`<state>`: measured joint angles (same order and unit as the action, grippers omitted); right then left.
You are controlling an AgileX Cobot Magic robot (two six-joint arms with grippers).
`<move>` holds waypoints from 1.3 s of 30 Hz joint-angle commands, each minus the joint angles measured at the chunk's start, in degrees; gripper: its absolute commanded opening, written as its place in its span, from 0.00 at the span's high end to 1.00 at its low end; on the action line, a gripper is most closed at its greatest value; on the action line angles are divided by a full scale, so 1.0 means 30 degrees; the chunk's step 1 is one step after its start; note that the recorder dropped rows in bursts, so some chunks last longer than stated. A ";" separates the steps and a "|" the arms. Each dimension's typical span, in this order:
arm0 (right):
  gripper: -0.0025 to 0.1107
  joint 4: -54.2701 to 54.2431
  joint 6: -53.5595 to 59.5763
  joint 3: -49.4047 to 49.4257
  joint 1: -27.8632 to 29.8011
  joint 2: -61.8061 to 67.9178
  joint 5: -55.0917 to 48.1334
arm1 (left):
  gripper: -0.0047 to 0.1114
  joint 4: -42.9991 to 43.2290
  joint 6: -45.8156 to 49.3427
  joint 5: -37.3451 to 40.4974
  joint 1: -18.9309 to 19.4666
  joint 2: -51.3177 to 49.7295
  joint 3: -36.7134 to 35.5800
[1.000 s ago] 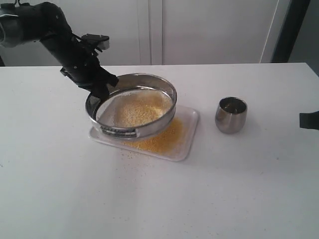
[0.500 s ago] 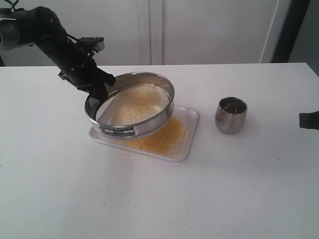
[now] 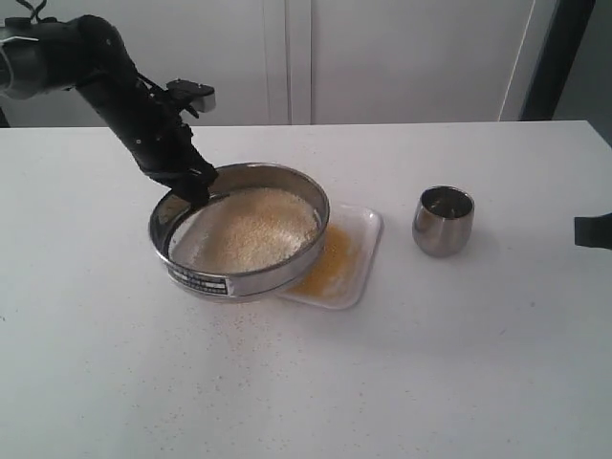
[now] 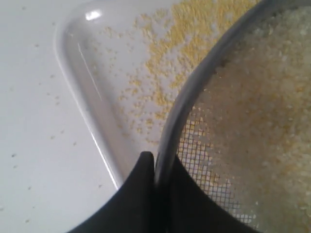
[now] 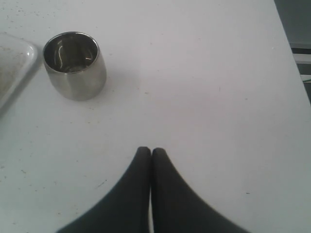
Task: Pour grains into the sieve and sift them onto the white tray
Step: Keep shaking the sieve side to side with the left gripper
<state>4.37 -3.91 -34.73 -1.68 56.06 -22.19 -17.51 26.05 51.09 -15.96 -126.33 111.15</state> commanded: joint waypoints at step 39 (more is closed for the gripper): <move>0.98 0.0012 0.0104 0.0058 0.0183 -0.0162 0.0174 | 0.96 0.1019 -0.5263 -0.1455 0.0431 0.0984 0.0079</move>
<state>4.37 -3.91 -34.73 -1.68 56.06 -22.19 -9.04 12.42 47.82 -15.53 -125.13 111.15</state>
